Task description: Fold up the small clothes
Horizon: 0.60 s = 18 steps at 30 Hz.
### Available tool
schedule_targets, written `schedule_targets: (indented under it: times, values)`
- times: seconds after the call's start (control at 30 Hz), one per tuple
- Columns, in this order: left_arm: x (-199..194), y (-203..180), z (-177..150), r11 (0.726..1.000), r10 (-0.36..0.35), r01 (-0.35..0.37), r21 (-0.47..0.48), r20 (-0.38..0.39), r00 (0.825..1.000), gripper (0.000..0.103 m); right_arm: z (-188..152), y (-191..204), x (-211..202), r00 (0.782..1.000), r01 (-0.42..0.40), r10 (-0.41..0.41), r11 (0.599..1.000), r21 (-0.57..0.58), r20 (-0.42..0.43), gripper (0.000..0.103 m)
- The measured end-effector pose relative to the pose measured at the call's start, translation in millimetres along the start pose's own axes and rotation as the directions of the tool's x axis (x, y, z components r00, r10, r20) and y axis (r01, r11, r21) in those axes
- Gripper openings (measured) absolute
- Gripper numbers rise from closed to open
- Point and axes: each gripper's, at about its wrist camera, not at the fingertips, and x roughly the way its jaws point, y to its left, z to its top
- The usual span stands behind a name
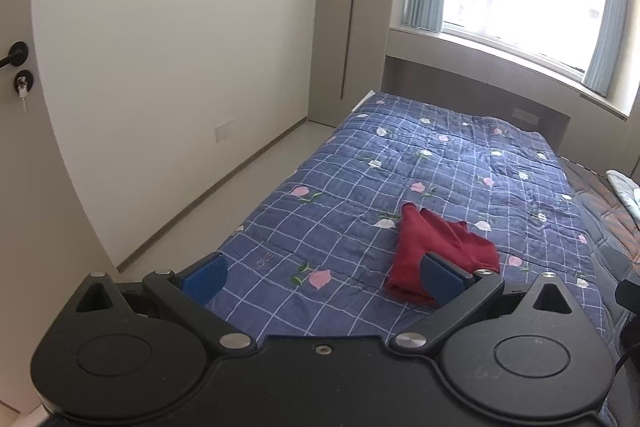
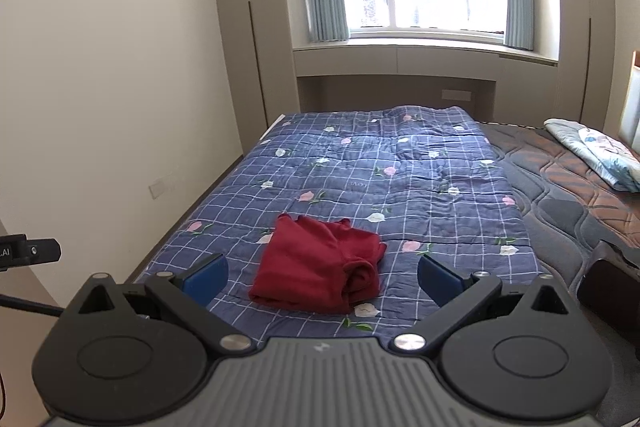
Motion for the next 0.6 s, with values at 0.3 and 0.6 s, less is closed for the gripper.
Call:
schedule_targets:
  times: [0.3,0.6]
  values:
    - [13.6,-2.1,8.9,0.998,-0.056,0.057,0.042,-0.009,0.998,0.102,0.1,6.0,1.3,0.999,0.043,-0.043,0.999,0.02,0.002,0.103]
    - [29.5,0.8,16.7,0.993,-0.099,0.1,0.07,-0.016,0.995,0.102,-2.4,15.5,5.1,0.997,0.078,-0.078,0.996,0.039,-0.002,0.103]
